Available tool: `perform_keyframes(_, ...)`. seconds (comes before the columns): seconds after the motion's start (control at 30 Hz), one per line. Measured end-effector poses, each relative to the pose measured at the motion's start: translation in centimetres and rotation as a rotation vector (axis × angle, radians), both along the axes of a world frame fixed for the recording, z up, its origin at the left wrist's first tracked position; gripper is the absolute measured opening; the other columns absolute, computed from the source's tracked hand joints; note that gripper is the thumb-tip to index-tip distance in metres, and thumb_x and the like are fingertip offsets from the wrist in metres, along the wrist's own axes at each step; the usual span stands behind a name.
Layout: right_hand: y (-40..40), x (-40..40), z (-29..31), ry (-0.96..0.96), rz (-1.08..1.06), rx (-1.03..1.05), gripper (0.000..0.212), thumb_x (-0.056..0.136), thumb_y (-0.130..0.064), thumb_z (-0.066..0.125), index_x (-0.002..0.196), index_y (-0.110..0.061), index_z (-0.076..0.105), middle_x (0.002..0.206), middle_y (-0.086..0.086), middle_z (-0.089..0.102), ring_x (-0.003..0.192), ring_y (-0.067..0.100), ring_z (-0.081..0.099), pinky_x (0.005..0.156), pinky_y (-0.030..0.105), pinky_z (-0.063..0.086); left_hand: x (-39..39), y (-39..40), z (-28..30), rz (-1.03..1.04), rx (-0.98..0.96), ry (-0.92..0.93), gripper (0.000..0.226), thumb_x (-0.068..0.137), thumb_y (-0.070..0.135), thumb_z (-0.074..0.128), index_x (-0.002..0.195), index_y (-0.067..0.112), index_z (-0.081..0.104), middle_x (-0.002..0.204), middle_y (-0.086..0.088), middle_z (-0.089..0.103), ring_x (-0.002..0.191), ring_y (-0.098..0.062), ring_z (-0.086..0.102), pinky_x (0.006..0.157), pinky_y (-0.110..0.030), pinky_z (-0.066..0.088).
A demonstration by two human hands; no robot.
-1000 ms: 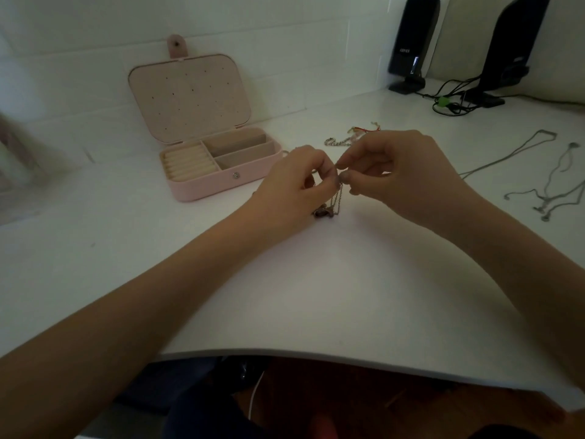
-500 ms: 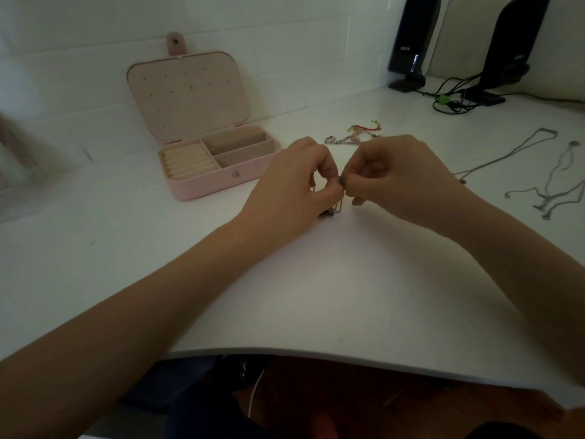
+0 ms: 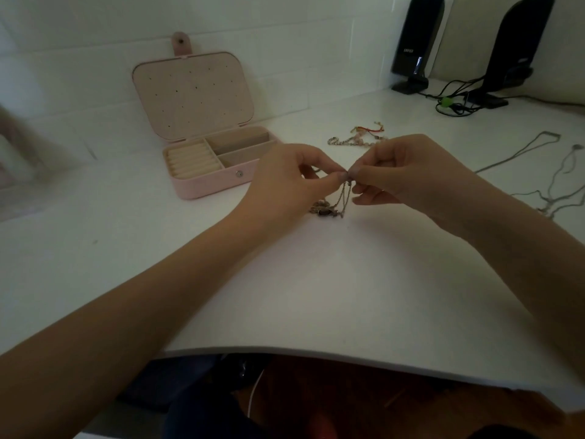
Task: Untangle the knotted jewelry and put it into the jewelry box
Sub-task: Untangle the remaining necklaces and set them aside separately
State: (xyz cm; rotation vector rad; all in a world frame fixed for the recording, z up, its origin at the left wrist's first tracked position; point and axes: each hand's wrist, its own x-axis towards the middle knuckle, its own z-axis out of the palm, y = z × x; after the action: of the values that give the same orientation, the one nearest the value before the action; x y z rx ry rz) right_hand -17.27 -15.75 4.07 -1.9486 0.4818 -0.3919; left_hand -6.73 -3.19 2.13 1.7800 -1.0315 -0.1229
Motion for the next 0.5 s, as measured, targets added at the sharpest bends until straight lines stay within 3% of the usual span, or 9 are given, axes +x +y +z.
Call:
perform_keyframes(0.13, 0.18, 0.11, -0.23, -0.028, -0.009, -0.235, 0.011, 0.086, -0.012, 0.066, 0.076, -0.014, 0.069, 0.065, -0.001, 0.070, 0.060, 0.004, 0.068, 0.064, 0.015, 0.055, -0.24, -0.02, 0.00, 0.023, 0.016, -0.013, 0.013, 0.080, 0.015, 0.074, 0.069, 0.021, 0.068, 0.064, 0.001, 0.057, 0.055, -0.003, 0.046, 0.051, -0.011, 0.035)
perform_keyframes(0.23, 0.36, 0.10, -0.34, -0.052, -0.013, -0.417, 0.013, 0.081, -0.012, 0.067, 0.072, -0.021, 0.066, 0.064, -0.008, 0.067, 0.058, 0.001, 0.064, 0.061, 0.011, 0.049, -0.41, -0.11, -0.18, 0.044, 0.031, -0.081, 0.008, 0.077, 0.015, 0.074, 0.072, 0.017, 0.068, 0.069, 0.011, 0.056, 0.061, -0.004, 0.048, 0.057, -0.013, 0.038)
perform_keyframes(0.37, 0.69, 0.07, -0.45, -0.092, -0.009, -0.510, 0.016, 0.076, -0.013, 0.067, 0.068, -0.026, 0.062, 0.070, -0.006, 0.066, 0.064, 0.007, 0.060, 0.063, 0.016, 0.048, -0.59, -0.17, -0.08, 0.046, 0.059, -0.172, 0.006, 0.076, 0.015, 0.072, 0.073, 0.017, 0.067, 0.072, 0.010, 0.056, 0.066, -0.008, 0.052, 0.060, -0.013, 0.038)
perform_keyframes(0.5, 0.52, 0.19, -0.38, -0.024, 0.045, -0.485, 0.015, 0.081, -0.014, 0.065, 0.071, -0.025, 0.060, 0.070, -0.007, 0.065, 0.065, 0.005, 0.063, 0.064, 0.013, 0.048, -0.31, -0.22, 0.01, -0.049, 0.147, 0.061, 0.012, 0.081, 0.020, 0.066, 0.070, 0.021, 0.063, 0.063, 0.004, 0.055, 0.052, -0.004, 0.045, 0.051, -0.017, 0.037)
